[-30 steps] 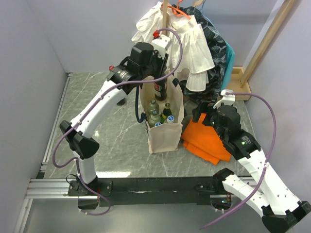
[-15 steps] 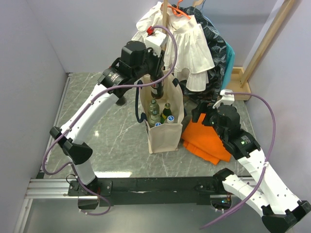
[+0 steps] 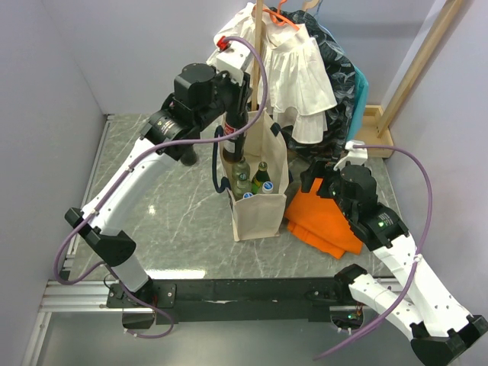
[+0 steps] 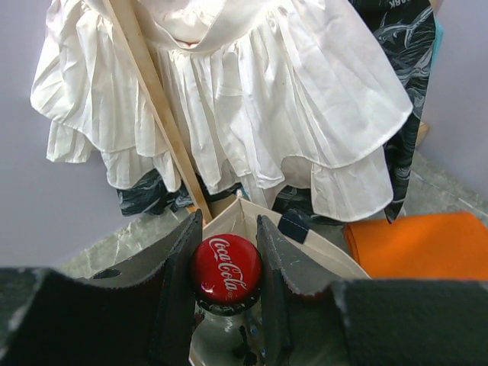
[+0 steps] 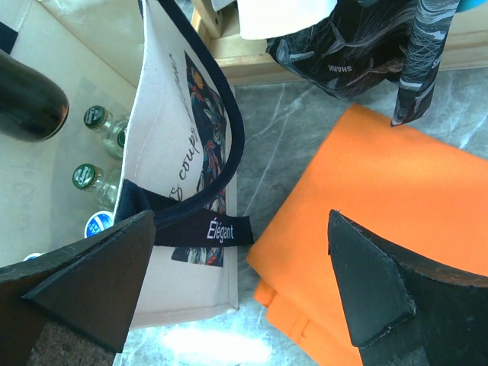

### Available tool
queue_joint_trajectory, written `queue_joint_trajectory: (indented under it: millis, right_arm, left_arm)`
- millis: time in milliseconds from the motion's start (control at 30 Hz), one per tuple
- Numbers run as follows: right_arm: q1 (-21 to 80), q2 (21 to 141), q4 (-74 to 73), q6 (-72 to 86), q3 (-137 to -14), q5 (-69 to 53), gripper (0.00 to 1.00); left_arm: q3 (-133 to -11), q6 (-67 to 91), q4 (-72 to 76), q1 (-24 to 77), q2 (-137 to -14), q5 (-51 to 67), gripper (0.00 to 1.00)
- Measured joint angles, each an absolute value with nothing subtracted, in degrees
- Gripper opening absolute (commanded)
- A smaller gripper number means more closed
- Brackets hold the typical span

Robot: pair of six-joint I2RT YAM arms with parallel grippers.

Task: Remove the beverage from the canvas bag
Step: Take out the drink from the canvas bag.

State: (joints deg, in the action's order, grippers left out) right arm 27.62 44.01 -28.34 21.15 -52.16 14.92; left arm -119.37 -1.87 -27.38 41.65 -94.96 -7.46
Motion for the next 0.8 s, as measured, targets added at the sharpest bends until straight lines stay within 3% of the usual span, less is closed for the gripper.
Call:
queue_joint_trajectory:
  millis: [800]
  right_arm:
    - [27.6,44.5,-28.3,21.2,-52.2,13.9,1.00]
  left_arm:
    - [-119.4,-8.0,-22.1,41.7,-90.3,-14.0,0.01]
